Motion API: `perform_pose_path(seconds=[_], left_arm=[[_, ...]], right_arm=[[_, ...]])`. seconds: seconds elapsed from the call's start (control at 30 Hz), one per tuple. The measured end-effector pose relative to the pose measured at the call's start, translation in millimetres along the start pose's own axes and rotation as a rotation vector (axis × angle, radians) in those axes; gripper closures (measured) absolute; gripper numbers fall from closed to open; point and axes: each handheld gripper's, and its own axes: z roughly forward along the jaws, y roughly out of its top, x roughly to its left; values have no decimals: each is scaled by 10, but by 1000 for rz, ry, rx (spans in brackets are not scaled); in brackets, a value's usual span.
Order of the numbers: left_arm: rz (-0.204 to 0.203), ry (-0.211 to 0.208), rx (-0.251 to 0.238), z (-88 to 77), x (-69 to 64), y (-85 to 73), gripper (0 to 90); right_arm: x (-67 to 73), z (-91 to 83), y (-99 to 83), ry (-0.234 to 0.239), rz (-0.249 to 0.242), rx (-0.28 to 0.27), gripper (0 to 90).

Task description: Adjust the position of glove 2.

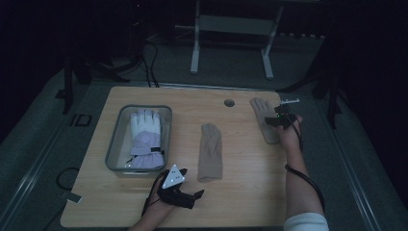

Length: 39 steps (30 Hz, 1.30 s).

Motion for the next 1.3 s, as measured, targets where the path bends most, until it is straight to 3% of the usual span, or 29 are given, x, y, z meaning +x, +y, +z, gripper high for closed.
perform_pose_path(seconds=[0.1,0.2,0.27,0.33,0.4,0.57,0.73,0.87,1.13,1.2,1.3], left_arm=[[-5,-1,-6,-2,4,-2,25],[-5,0,-8,-6,6,-4,25],[-6,-1,-8,-6,8,-4,25],[-5,-1,-9,-8,6,-5,25],[-4,-2,-10,-8,5,-5,25],[-4,0,-9,-6,2,-5,25],[-1,4,-5,-4,-3,-3,25],[13,2,5,2,-12,1,25],[16,3,10,9,-18,3,25],[22,5,11,11,-24,3,25],[28,7,8,6,-28,1,25]], right_arm=[[-19,50,10,-7,27,-26,362],[-59,136,3,2,56,-14,348],[-60,226,-39,22,58,29,356],[-58,237,-65,28,66,17,385],[-42,226,-71,23,67,14,439],[33,186,-69,7,62,21,707],[88,156,-68,-12,82,33,792],[115,61,-69,16,155,17,803],[232,-251,-25,24,174,-21,804],[262,-345,-25,36,206,-35,805],[324,-509,-42,33,201,-63,805]])
